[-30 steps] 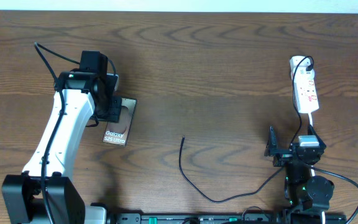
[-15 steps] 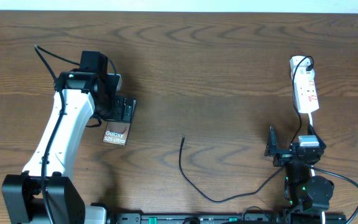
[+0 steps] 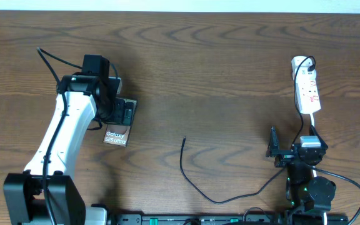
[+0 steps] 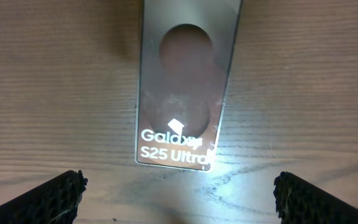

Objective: Plug charger to phone and switch on socket
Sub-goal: 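Move the left gripper over the Galaxy S25 Ultra box and lower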

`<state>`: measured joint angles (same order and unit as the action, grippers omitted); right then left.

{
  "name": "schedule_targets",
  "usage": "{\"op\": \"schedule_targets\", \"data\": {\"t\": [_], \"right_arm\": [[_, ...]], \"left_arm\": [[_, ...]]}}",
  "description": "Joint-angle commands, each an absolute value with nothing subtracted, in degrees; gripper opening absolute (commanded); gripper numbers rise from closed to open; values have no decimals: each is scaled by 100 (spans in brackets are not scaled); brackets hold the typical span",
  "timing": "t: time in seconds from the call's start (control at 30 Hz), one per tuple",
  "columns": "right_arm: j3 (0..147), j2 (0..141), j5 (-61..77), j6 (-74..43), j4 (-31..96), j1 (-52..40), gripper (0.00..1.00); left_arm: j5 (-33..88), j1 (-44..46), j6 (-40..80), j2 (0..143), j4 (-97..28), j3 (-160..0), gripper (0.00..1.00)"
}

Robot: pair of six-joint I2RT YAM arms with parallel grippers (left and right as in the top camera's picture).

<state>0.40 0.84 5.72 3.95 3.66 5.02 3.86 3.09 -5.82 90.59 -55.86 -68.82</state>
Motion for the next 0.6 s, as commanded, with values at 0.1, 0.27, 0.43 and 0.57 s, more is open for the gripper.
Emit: {"op": "schedule_targets", "data": {"t": [0.1,0.27,0.43,0.57], "right_arm": [[32,49,552,325,390,528,99],[32,49,552,325,390,528,99],[32,49,552,325,390,526,99],[32,49,552,325,390,526,99]], "left_arm": [[143,281,-598,9651,-5441,-6847,98],[174,281,-598,9948,-5369,-6847,98],[233,281,-600,10171,-5304,-6847,98],[333,281,-760,10313,-5212,-6845,98]]}}
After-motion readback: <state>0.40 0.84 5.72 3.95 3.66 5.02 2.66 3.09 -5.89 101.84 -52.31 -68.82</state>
